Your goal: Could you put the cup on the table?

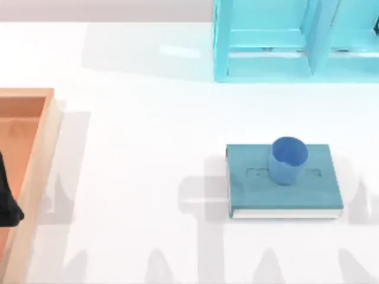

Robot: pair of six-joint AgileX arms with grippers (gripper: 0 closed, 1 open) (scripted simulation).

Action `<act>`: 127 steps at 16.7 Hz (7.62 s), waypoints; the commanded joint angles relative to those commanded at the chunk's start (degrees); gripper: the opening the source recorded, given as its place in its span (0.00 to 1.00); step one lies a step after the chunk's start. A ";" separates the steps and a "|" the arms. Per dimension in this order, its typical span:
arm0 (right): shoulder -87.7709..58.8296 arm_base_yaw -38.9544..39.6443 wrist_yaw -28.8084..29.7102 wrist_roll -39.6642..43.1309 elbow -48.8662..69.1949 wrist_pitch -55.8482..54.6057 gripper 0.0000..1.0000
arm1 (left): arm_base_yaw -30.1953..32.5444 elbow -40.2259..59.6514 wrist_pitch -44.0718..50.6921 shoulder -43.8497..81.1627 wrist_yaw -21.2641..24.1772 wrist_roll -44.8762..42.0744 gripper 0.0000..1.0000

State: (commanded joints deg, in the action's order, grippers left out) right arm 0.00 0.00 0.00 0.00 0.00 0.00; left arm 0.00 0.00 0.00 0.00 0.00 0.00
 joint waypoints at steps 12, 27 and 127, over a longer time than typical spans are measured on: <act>0.00 0.00 0.00 0.00 0.00 0.00 1.00 | 5.05 31.34 21.37 31.58 -4.85 15.99 1.00; 0.00 0.00 0.00 0.00 0.00 0.00 1.00 | 34.15 124.96 80.54 123.67 -11.63 46.71 1.00; 0.00 0.00 0.00 0.00 0.00 0.00 1.00 | 35.74 135.80 79.35 142.94 1.34 34.34 0.00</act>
State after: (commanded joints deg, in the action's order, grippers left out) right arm 0.00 0.00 0.00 0.00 0.00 0.00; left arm 35.74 135.80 79.35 142.94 1.34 34.34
